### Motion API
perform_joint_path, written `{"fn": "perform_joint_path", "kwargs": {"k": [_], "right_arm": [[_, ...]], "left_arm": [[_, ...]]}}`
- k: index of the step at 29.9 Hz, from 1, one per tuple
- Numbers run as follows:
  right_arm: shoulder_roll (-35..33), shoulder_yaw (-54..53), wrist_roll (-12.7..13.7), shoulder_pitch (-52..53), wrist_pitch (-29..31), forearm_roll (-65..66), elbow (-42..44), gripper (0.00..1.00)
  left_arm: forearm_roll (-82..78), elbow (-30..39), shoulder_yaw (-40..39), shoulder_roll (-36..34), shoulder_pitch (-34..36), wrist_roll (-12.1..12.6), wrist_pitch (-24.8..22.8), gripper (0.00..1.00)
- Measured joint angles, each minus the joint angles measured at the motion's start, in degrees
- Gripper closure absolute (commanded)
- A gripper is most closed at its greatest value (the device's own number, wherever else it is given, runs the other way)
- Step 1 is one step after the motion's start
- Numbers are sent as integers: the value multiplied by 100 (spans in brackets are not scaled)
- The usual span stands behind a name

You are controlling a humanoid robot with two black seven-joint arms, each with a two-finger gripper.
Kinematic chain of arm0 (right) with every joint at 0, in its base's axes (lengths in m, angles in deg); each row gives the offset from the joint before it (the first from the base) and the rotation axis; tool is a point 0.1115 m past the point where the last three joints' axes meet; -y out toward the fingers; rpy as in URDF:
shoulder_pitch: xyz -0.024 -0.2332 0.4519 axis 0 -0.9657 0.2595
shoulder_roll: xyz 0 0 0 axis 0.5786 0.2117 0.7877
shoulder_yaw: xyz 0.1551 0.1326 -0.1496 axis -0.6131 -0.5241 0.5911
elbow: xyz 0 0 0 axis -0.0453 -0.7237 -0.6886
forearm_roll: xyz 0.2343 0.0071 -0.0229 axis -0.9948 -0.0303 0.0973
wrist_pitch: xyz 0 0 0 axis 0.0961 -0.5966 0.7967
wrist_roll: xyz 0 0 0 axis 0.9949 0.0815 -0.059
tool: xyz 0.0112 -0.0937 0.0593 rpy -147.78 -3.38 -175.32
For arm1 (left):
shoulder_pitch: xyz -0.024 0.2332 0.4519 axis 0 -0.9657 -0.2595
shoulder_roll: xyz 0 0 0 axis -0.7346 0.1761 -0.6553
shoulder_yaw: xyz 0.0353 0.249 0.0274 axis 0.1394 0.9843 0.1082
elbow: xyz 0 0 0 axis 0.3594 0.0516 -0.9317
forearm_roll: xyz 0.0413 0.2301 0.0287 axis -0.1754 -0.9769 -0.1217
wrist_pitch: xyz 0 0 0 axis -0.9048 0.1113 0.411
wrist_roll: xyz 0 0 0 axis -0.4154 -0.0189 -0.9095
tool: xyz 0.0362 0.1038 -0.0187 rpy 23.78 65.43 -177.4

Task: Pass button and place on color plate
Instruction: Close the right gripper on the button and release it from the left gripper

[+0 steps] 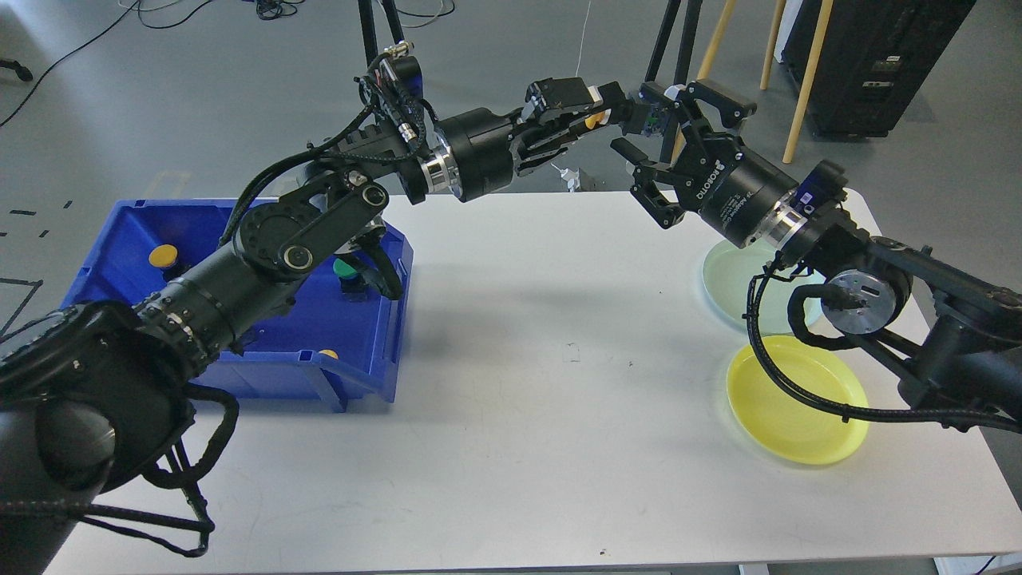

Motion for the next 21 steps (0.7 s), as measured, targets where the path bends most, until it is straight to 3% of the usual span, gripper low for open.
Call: {"fn": "perform_joint_path", "kwargs": {"k": [9, 14, 18, 21], "right_arm": [[6, -39, 27, -27, -408, -54, -79, 100], [4, -69, 27, -33, -433, -95, -82, 100], [4, -91, 27, -58, -442, -98, -84, 99], [4, -158, 26, -75, -442, -99, -81, 68]], "left_arm": [[19, 8, -19, 7, -32, -1, -2, 80], [24, 16, -113, 13, -78, -2, -2, 92], [25, 17, -131, 13, -109, -2, -1, 94], [50, 18, -139, 13, -118, -2, 0, 93]]}}
